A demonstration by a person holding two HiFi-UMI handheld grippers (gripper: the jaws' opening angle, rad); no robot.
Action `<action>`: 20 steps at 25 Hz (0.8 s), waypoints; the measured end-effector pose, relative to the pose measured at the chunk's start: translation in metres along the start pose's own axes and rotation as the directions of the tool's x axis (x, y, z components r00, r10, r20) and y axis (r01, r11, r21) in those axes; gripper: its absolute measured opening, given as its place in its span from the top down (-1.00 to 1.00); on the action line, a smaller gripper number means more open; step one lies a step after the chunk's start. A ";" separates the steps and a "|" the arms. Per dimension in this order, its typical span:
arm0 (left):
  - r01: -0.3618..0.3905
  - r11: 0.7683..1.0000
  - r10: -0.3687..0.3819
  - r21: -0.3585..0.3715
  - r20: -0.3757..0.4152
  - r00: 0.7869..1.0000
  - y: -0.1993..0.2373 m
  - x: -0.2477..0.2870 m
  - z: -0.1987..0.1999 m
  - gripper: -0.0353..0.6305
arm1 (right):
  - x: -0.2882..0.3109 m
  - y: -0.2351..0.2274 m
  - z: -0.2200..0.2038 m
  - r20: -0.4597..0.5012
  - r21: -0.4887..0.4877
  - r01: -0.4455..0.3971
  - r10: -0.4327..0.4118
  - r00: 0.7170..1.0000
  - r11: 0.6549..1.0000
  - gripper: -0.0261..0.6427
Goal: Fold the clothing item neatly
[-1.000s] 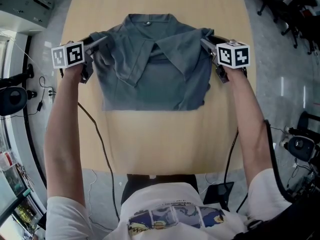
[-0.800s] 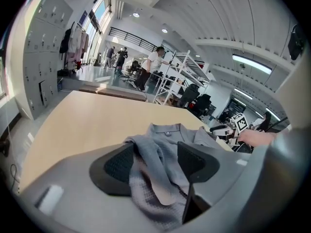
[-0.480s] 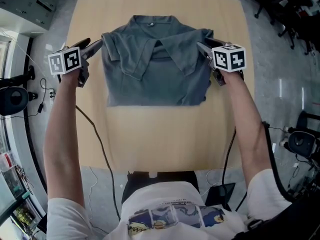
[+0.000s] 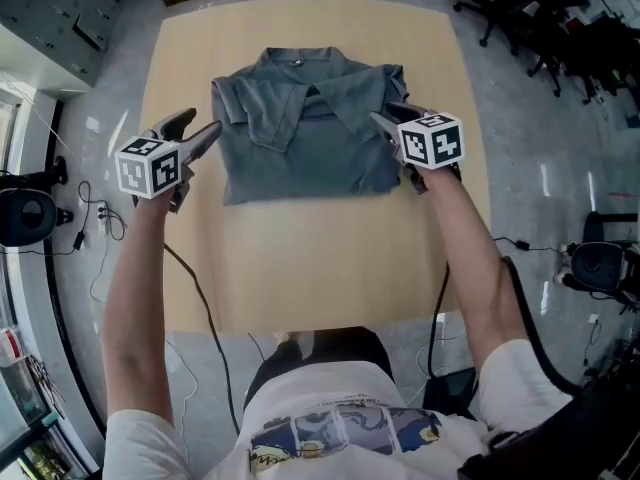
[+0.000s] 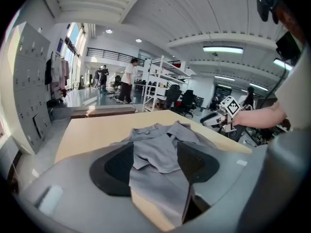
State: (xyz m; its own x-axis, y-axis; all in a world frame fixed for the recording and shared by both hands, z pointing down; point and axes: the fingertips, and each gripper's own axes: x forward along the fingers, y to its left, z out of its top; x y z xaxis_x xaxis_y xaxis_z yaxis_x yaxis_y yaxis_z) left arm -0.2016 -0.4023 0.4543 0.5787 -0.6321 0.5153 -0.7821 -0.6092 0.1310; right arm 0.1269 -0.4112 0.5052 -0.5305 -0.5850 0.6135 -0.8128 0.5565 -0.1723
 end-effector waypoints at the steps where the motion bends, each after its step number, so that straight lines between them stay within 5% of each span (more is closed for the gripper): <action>1: 0.017 0.999 -0.017 0.029 0.001 1.000 -0.015 -0.010 -0.004 0.01 | -0.007 0.011 -0.005 -0.002 0.002 0.001 -0.001 1.000 1.000 0.45; 9: 0.123 0.975 -0.126 0.186 0.005 0.992 -0.119 -0.085 -0.037 0.08 | -0.058 0.098 -0.039 0.008 0.027 0.003 -0.003 1.000 1.000 0.45; 20: 0.207 0.963 -0.218 0.174 0.047 0.975 -0.217 -0.192 -0.085 0.36 | -0.127 0.242 -0.073 0.030 -0.057 -0.025 0.027 0.999 0.998 0.47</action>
State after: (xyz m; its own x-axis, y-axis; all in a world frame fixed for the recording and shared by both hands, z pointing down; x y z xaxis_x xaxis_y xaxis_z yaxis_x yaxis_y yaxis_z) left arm -0.1626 -0.1079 0.3983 0.7454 -0.5062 0.4337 -0.5931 -0.8006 0.0849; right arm 0.0156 -0.1590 0.4418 -0.5593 -0.5873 0.5850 -0.7841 0.6037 -0.1436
